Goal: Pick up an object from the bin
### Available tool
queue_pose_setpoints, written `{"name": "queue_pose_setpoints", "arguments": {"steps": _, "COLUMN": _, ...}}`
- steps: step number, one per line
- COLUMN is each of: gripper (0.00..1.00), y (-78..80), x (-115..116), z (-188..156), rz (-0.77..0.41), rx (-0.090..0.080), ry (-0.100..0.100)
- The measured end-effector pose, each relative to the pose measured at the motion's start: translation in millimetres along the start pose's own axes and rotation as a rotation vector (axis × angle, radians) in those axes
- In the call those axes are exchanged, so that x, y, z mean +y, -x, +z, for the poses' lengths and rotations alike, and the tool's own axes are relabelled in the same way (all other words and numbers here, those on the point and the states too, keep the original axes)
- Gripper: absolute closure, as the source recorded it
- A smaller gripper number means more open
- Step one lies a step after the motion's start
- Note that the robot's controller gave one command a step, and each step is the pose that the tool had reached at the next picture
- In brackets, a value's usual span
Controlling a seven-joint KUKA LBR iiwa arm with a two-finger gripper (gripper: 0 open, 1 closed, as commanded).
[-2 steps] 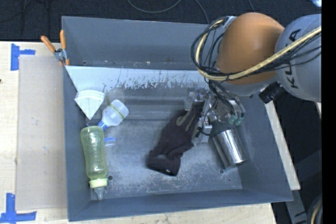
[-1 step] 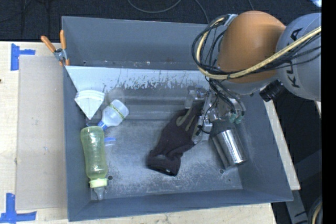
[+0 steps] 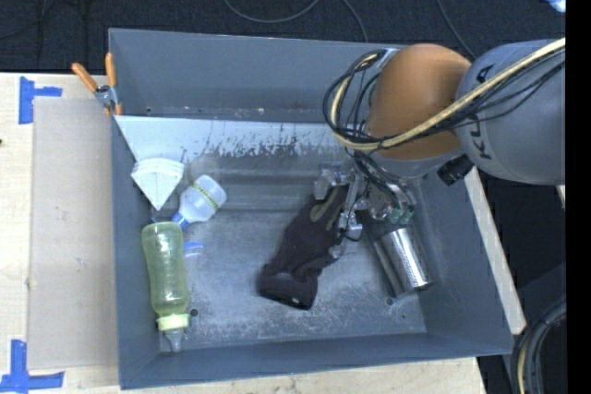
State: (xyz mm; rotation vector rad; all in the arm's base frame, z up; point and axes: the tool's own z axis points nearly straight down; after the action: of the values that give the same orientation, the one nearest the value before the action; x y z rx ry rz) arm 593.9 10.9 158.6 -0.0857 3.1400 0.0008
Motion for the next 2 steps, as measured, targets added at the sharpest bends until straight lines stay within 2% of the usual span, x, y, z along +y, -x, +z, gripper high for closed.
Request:
{"name": "queue_pose_setpoints", "arguments": {"steps": 1, "gripper": 0.0, "y": 13.5, "x": -13.2, "z": 92.3, "rz": -0.083, "rx": 0.005, "ry": 0.002}}
{"name": "queue_pose_setpoints", "arguments": {"steps": 2, "gripper": 0.0, "y": 17.7, "x": -13.5, "z": 88.5, "rz": -0.001, "rx": 0.002, "ry": 0.001}}
